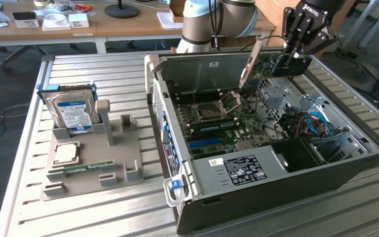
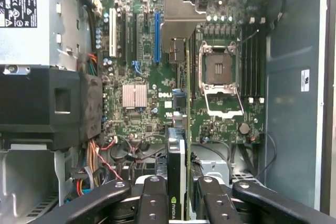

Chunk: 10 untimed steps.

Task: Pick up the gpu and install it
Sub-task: 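Insert the gpu into the slot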

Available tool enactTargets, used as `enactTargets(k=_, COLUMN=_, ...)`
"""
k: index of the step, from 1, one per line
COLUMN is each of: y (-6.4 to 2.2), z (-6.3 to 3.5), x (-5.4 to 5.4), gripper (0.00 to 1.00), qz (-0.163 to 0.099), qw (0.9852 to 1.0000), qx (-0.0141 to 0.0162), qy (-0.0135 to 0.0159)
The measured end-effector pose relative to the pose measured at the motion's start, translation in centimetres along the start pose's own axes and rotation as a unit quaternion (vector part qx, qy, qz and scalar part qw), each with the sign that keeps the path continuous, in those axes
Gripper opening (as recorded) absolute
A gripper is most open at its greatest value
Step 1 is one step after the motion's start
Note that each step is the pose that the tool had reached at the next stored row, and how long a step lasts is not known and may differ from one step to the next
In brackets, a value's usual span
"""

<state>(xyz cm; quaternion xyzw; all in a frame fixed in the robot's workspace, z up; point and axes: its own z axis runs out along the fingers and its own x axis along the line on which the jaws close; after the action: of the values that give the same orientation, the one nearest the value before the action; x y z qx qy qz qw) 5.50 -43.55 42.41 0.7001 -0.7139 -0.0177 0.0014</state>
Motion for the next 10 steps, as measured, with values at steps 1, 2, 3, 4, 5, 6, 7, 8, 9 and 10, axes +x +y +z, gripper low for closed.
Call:
enactTargets(k=1, y=0.13, z=0.06, x=0.0, gripper=0.27, qz=0.0, qw=1.0, qx=0.0042, qy=-0.0001)
enactTargets(k=2, y=0.27, z=0.11, x=0.01, gripper=0.27, qz=0.0, qw=1.0, qx=0.008, qy=-0.0002)
enactTargets(k=3, y=0.45, z=0.16, x=0.02, gripper=0.27, qz=0.0, qw=0.9999, qx=0.0111, qy=-0.0003)
enactTargets(k=4, y=0.63, z=0.19, x=0.02, gripper=0.27, qz=0.0, qw=0.9999, qx=0.0133, qy=-0.0003)
enactTargets(k=5, y=0.8, z=0.21, x=0.02, gripper=0.27, qz=0.0, qw=0.9999, qx=0.0147, qy=-0.0003)
enactTargets(k=6, y=0.93, z=0.21, x=0.03, gripper=0.27, qz=0.0, qw=0.9999, qx=0.0153, qy=-0.0003)
enactTargets(k=7, y=0.97, z=0.21, x=0.03, gripper=0.27, qz=0.0, qw=0.9999, qx=0.0153, qy=-0.0003)
enactTargets(k=8, y=0.97, z=0.22, x=0.03, gripper=0.27, qz=0.0, qw=0.9999, qx=0.0154, qy=-0.0003)
enactTargets(k=9, y=0.97, z=0.22, x=0.03, gripper=0.27, qz=0.0, qw=0.9999, qx=0.0154, qy=-0.0003)
enactTargets(k=10, y=0.97, z=0.22, x=0.03, gripper=0.27, qz=0.0, qw=0.9999, qx=0.0154, qy=-0.0003)
